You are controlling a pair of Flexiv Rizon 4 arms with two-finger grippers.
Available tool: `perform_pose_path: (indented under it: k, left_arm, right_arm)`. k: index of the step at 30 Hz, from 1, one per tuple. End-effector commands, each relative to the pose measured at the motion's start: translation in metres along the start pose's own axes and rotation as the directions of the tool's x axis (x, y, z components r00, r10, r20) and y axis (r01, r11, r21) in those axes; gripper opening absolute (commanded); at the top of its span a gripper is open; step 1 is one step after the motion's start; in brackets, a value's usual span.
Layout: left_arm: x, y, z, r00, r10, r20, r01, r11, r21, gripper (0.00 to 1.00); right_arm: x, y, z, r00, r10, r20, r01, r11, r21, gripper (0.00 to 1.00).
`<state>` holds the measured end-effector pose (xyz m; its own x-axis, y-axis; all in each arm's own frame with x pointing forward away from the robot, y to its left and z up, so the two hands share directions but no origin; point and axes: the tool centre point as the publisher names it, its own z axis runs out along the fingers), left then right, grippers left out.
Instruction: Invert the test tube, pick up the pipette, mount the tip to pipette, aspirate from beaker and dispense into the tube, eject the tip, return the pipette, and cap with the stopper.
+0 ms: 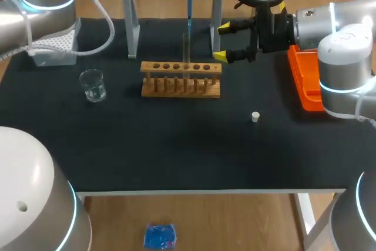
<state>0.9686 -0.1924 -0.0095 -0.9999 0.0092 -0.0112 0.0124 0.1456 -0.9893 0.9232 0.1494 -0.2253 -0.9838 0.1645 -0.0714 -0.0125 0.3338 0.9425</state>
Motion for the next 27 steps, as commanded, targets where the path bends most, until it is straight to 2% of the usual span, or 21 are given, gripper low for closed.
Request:
perform_pose_path:
  k: [1, 17, 27]
  left_arm:
    - [-0.001, 0.002, -0.002, 1.000, -0.002, 0.002, 0.002, 1.000, 0.003, 0.00]
    - [-0.003, 0.011, -0.007, 0.999, -0.027, 0.025, 0.028, 0.999, -0.028, 0.00]
    - [-0.002, 0.005, -0.014, 0.998, -0.019, 0.053, 0.020, 1.000, -0.022, 0.00]
  right_arm:
    - [0.001, 0.000, 0.000, 1.000, -0.001, 0.002, 0.001, 1.000, 0.000, 1.00]
    - [0.001, 0.000, 0.000, 1.000, -0.001, 0.002, 0.001, 1.000, 0.000, 1.00]
    - [0.001, 0.000, 0.000, 1.000, -0.001, 0.002, 0.001, 1.000, 0.000, 1.00]
